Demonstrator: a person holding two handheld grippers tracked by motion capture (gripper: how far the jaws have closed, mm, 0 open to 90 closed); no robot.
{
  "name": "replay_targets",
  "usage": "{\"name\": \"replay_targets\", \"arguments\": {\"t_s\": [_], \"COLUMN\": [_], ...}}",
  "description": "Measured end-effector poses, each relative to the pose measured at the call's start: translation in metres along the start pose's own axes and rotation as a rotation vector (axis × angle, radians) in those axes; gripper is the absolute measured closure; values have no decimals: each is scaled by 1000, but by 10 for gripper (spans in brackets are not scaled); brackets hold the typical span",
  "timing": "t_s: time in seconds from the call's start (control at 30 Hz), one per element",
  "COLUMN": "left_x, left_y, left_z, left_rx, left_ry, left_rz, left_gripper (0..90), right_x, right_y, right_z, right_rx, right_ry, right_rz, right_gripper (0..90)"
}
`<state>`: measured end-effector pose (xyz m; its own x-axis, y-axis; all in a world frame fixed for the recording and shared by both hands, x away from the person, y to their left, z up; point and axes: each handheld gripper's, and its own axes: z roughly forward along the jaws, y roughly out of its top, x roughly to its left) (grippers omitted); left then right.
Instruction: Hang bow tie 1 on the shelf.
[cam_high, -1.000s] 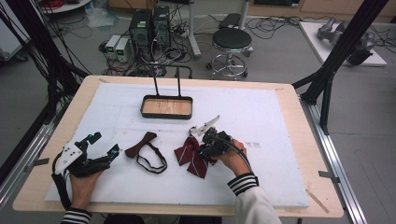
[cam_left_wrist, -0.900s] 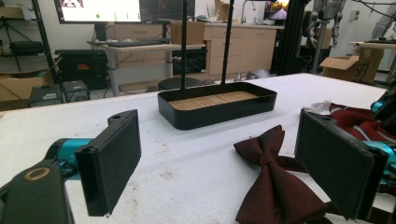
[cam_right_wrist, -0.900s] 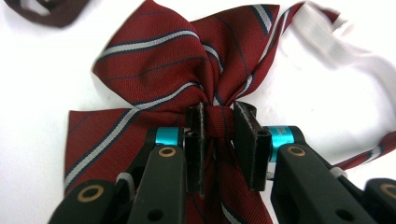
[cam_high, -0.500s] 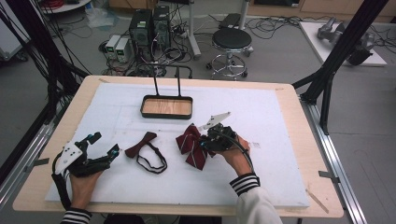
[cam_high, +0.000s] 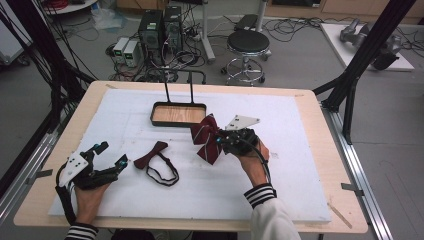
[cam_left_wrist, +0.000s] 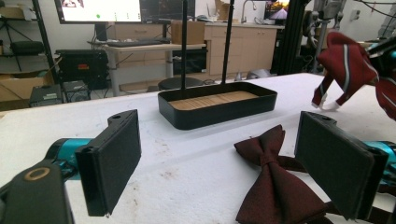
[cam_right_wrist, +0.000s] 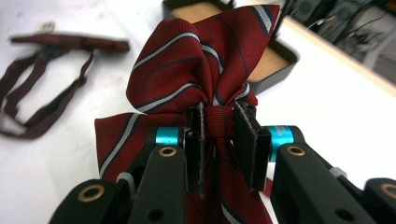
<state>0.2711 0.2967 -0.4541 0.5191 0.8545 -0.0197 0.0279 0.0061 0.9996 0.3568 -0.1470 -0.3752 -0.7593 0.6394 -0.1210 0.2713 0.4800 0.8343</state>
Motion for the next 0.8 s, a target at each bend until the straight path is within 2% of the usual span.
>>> {"name": "replay_targets", "arguments": {"t_s": [0.07, 0.1, 0.13, 0.17, 0.2, 0.23, 0.5, 0.8], "left_x": [0, 0, 0, 0, 0, 0, 0, 0], "left_y": [0, 0, 0, 0, 0, 0, 0, 0], "left_z": [0, 0, 0, 0, 0, 0, 0, 0], "left_rx": [0, 2, 2, 3, 3, 3, 3, 3], "left_ry": [0, 0, 0, 0, 0, 0, 0, 0], "left_rz": [1, 2, 2, 2, 3, 3, 2, 2], "left_gripper": [151, 151, 151, 151, 151, 151, 151, 151], "right_x": [-1, -2, -2, -4, -4, -7, -11, -18], "right_y": [1, 3, 3, 4, 4, 5, 12, 32], "right_z": [-1, -4, -4, -6, -6, -7, -9, -9], "right_rx": [-15, -55, -55, -87, -87, -112, -145, -190], "right_ry": [-11, -36, -36, -49, -49, -55, -74, -95], "right_rz": [6, 9, 9, 28, 28, 52, 71, 81], "right_gripper": [747, 747, 747, 747, 747, 746, 746, 746]}}
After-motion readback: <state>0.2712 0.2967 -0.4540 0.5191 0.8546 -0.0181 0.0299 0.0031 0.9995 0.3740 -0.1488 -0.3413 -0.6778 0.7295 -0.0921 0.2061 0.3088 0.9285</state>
